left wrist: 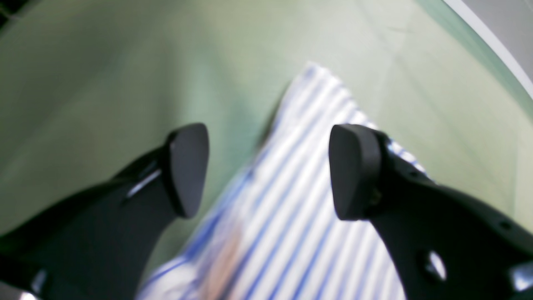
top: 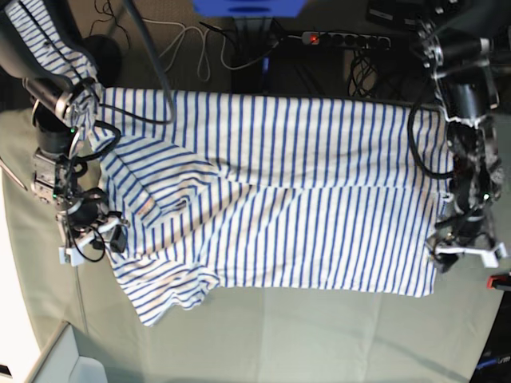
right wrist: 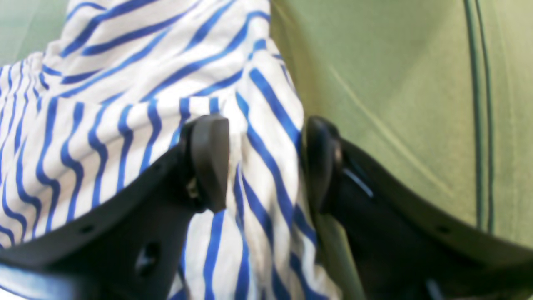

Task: Layout the t-shirt on the table in an organized manner, then fold the t-shirt properly
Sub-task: 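Release the shirt edge and move both grippers toward the shirt's middle, then grasp the shirt's middle with both grippers and fold it over the edge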

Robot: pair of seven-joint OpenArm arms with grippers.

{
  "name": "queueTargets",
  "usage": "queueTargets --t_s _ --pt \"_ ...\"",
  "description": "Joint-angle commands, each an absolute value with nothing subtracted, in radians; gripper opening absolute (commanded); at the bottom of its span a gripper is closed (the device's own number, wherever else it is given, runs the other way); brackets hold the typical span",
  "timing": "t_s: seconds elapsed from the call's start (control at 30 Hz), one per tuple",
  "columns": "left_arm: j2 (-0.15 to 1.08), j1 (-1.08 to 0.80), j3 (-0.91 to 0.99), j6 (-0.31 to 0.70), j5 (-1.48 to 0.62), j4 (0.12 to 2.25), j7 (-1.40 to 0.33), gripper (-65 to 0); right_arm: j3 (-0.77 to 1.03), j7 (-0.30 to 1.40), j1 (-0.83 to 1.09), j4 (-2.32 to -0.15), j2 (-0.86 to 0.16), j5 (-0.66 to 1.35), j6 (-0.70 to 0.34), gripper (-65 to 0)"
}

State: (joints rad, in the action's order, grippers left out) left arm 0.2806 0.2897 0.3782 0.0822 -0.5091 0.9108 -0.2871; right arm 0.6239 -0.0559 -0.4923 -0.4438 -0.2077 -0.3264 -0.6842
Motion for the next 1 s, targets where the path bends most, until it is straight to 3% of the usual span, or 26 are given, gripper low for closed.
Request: queueTargets --t_s 0.0,0.23,0.47,0.63,0.97 --pt "0.295 0.338 0.364 0.082 -0.509 0.888 -0.272 -21.2 0.622 -0.084 -0.512 -0.456 -0.217 -0.311 -0.688 -34.4" --pt "0.295 0.515 0.278 0.082 -0.509 0.581 -0.266 -21.2 0.564 -0.085 -0.478 -0.46 -0.202 -0.311 -0.687 -34.6" --pt "0.297 0.588 0.077 0.076 -0.509 0.357 0.027 -21.2 0.553 -0.085 -0.464 -0.46 -0.203 -0.311 -0.687 -34.7" --pt "0.314 0.639 -0.12 0.074 -0.51 0.222 0.133 -21.2 0.553 -0.079 -0.453 -0.46 -0.205 -0.311 -0.687 -34.7" --pt "0.34 0.639 -0.142 0.076 -0.51 0.17 0.18 -21.2 0.553 -0.077 -0.443 -0.458 -0.205 -0.311 -0.687 -34.7"
